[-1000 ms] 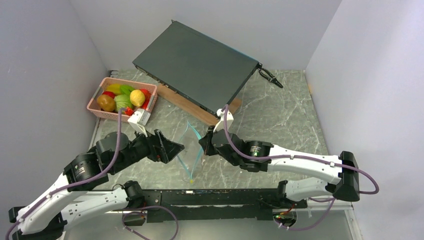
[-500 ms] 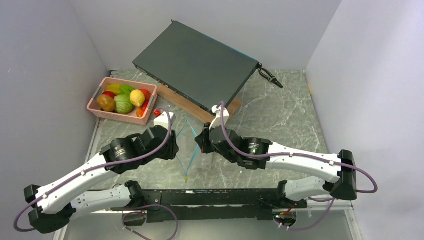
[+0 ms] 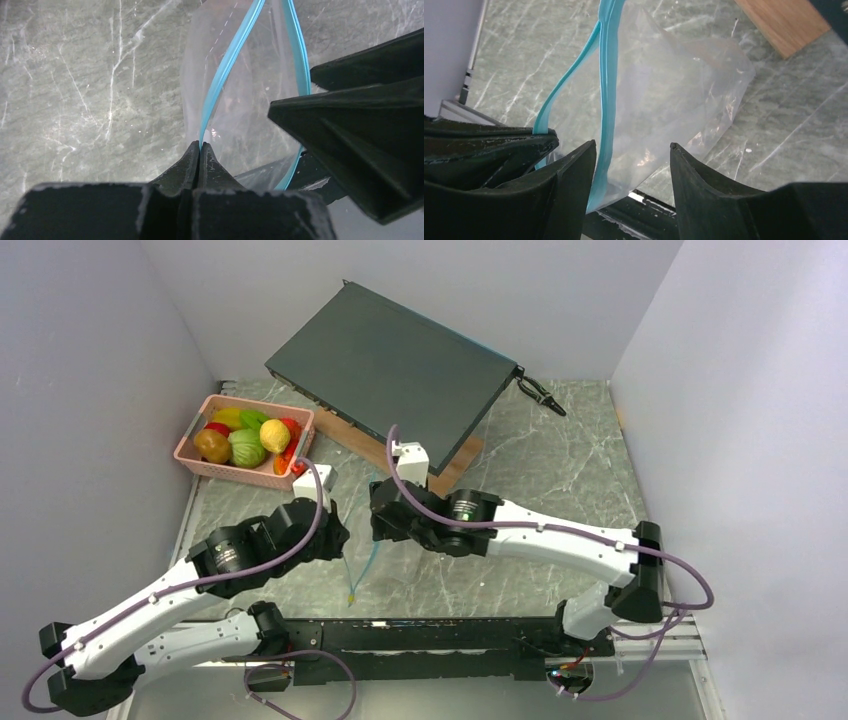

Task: Place the food in the zip-top bag and seal the zipper
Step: Open the zipper of the food storage bag at the center of the board.

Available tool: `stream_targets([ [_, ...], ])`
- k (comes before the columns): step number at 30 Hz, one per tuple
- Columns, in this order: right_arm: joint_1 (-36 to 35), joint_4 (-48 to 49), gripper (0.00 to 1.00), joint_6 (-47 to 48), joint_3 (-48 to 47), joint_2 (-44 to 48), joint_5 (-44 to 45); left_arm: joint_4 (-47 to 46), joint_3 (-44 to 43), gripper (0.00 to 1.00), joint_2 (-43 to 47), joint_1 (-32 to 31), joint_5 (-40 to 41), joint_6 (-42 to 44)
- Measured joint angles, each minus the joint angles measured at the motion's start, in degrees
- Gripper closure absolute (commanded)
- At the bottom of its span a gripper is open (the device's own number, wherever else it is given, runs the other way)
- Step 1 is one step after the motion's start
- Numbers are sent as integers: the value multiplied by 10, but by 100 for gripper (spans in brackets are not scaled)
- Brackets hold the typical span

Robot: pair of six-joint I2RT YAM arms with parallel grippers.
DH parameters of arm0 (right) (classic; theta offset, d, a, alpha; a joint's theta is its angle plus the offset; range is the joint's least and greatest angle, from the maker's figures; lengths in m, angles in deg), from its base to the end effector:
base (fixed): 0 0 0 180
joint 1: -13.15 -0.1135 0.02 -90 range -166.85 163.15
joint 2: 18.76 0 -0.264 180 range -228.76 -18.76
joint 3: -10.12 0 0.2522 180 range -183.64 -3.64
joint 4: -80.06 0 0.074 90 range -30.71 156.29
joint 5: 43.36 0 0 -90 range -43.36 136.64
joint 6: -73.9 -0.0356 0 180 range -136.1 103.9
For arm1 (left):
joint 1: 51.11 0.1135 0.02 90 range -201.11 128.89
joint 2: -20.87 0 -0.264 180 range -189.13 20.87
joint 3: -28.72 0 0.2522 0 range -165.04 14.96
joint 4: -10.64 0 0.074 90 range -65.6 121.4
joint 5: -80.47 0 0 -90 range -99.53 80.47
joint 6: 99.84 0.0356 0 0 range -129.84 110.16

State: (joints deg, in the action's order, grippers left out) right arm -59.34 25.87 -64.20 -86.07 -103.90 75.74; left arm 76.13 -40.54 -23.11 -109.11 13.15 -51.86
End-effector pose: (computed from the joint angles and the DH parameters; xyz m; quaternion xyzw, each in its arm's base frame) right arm 0.1133 0.3017 0.3530 -0.0900 0.8892 0.2201 0.3909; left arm 0.0857 -0.1112 0.3355 0.0417 0.8922 -0.2016 0.4019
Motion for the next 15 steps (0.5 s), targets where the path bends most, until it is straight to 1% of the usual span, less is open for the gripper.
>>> stream_targets([
  [4, -13, -66, 44, -38, -55, -48, 15, -5, 3, 100, -2, 0, 3, -22],
  [9, -48, -151, 50, -87, -124, -106, 61, -4, 3, 100, -13, 0, 9, -43],
  [10, -54, -166, 51, -97, -134, -113, 72, -3, 3, 100, -17, 0, 12, -48],
  [11, -61, -181, 55, -107, -142, -119, 86, -2, 3, 100, -21, 0, 13, -52],
  [12, -66, -192, 66, -114, -144, -120, 99, 0, 3, 100, -25, 0, 15, -56],
  [13, -70, -201, 80, -119, -144, -121, 106, 2, 3, 100, -28, 0, 17, -59],
  [15, -77, -211, 100, -125, -142, -119, 123, 2, 3, 100, -31, 0, 18, -64],
])
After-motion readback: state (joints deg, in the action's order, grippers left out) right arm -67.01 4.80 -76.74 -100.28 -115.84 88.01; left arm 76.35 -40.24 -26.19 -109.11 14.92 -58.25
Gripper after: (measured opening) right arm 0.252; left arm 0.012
